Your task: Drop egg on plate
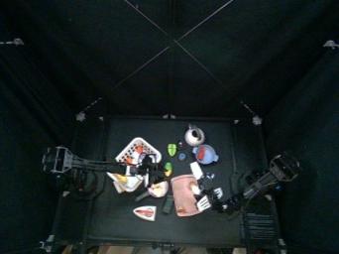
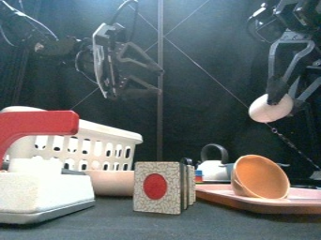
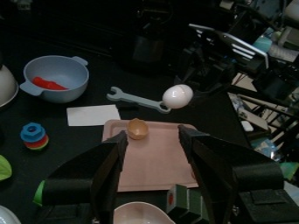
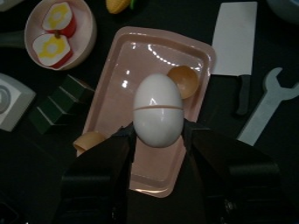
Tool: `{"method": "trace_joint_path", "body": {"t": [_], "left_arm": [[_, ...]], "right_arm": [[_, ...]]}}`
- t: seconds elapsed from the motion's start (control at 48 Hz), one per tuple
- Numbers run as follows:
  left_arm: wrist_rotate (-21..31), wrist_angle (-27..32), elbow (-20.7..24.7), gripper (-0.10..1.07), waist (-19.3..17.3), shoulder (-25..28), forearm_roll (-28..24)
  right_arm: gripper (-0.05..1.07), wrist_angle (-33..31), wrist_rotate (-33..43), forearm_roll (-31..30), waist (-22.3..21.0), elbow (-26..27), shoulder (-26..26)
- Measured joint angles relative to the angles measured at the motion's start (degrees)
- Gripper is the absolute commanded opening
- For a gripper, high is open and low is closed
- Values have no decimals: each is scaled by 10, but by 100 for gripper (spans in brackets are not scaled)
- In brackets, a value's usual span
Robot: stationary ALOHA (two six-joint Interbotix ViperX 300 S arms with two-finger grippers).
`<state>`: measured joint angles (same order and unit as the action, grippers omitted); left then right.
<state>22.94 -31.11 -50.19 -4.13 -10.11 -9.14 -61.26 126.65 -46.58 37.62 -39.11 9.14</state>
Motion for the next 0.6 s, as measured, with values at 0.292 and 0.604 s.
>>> {"method": "trace_joint_path", "body": {"t": [0.292, 0.604], "left_arm": [[0, -19, -38, 87, 0, -51, 2], [0, -19, -50, 87, 0, -68, 7]], "right_arm": [[70, -36, 47, -1, 13, 33, -53], [71, -54, 51, 8, 11, 67, -93]]}}
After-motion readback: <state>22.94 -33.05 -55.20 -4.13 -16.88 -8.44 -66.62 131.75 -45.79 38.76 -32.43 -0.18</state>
